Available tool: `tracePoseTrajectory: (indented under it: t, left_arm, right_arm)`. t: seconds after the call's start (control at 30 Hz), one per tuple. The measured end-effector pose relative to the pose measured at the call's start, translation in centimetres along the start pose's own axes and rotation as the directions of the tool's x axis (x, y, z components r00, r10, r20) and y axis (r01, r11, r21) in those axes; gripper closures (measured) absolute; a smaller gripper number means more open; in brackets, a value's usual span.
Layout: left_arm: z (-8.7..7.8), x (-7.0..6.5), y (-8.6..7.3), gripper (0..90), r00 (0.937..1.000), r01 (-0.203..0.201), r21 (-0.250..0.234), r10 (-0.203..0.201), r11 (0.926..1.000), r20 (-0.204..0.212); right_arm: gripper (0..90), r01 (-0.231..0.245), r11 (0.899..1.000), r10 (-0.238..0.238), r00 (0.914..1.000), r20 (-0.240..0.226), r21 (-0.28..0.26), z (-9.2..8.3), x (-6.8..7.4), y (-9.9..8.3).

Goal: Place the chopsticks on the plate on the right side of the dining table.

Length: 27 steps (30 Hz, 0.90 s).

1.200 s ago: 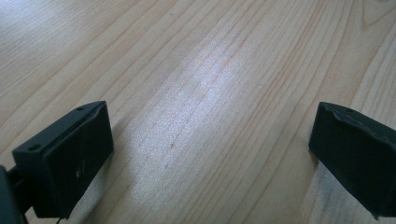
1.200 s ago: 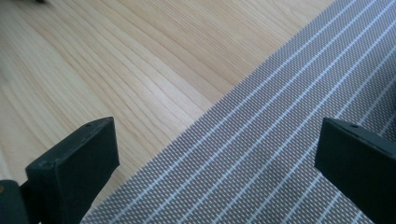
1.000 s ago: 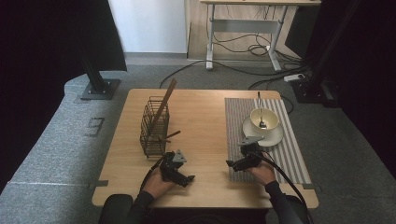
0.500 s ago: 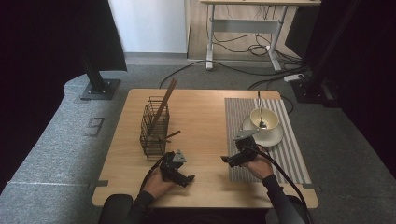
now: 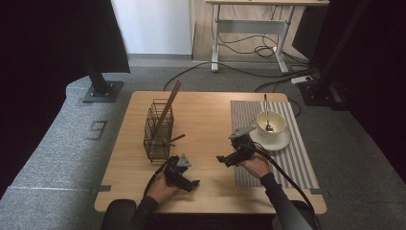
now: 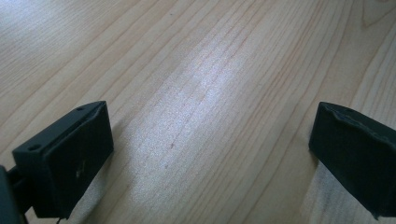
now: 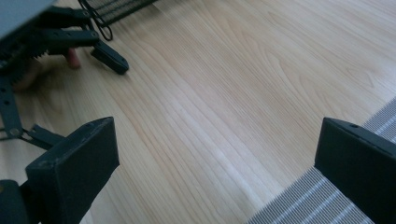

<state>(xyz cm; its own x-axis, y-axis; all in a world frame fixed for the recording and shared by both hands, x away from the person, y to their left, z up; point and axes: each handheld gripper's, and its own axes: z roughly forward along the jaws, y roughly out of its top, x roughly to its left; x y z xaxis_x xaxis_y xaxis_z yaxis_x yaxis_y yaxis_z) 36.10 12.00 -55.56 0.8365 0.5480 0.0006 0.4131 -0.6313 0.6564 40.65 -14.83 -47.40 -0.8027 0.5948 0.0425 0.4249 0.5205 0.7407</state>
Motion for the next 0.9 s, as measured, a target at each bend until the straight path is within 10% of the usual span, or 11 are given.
tracePoseTrajectory:
  t: [0.9]
  left_arm:
    - [0.0,0.0,0.0,0.0,1.0000,-0.002,0.001,0.002,1.0000,0.001]
  right_arm:
    - [0.7,0.076,0.997,-0.077,0.9957,-0.052,-0.016,1.6,3.0,5.9]
